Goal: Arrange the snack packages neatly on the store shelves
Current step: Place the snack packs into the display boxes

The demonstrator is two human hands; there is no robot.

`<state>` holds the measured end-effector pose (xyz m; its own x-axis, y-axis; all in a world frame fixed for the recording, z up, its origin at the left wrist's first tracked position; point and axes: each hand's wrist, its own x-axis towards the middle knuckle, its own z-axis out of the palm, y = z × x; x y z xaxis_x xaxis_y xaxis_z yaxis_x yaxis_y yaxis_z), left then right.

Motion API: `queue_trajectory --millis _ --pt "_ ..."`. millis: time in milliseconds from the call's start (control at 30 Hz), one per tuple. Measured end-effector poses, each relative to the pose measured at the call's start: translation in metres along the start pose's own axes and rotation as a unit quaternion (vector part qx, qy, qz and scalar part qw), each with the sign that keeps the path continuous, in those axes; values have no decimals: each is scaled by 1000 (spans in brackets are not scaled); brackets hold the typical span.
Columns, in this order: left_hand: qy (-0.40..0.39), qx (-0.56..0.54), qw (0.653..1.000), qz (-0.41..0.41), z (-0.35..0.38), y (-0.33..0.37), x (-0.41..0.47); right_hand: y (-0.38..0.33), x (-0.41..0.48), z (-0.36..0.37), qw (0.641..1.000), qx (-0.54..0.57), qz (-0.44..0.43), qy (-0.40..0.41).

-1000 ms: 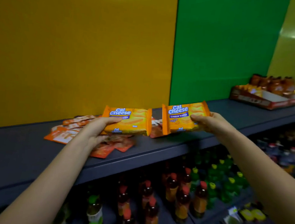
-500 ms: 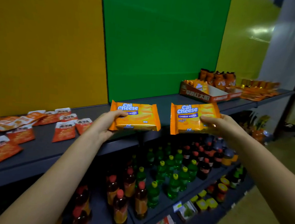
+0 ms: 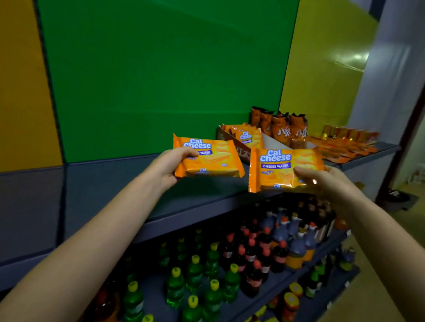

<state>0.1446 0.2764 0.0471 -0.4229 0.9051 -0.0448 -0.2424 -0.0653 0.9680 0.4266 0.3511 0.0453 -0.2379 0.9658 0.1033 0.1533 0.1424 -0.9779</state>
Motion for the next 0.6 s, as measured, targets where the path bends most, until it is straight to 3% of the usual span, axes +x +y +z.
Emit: queue_trajectory --millis 400,600 --pt "43 60 995 60 126 -17 126 23 167 -93 999 36 -30 -2" --pt "117 91 985 87 173 -28 181 30 250 -116 997 22 -57 -48"
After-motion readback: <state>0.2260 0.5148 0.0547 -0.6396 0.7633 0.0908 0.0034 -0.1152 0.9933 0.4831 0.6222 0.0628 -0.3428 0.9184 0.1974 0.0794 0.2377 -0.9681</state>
